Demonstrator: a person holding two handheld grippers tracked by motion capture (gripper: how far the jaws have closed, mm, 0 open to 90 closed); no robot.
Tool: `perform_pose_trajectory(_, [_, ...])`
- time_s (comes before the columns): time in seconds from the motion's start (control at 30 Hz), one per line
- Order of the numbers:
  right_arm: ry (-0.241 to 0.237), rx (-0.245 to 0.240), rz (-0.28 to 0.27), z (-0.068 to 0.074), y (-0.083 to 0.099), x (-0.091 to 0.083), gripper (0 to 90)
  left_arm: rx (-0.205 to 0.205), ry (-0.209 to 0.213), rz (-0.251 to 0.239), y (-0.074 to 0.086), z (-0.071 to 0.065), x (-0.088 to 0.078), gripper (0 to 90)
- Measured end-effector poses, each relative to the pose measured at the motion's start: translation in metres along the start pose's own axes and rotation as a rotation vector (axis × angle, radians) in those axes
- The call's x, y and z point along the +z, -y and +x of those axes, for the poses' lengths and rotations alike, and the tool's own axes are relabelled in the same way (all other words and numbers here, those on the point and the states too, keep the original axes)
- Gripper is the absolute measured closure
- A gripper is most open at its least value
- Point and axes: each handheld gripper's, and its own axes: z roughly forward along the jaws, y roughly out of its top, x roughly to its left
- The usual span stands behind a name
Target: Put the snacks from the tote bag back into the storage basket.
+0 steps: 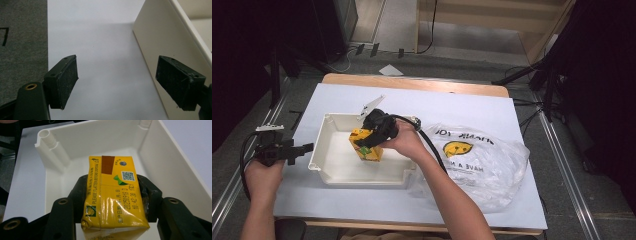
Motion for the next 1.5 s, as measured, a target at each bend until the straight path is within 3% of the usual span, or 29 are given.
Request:
perform_pose_trajectory(0.9, [-0.021,-0.021,0.036,-0.002,0.005,0.003,51.6,0.004,-0.001,0.003,0.000,-0.001,0.001,18.7])
perform_pose_trajectory(1.07, [-0.028,-0.044,0.042,-0.004,0.007,0.002,51.5,0.007,-0.001,0.007,0.000,-0.001,0.001,18.7])
perform_pose_trajectory(1.5, [-0.049,-0.039,0.053,-0.008,0.013,-0.002,51.4,0.005,0.000,0.007,0.000,-0.001,0.001,18.7])
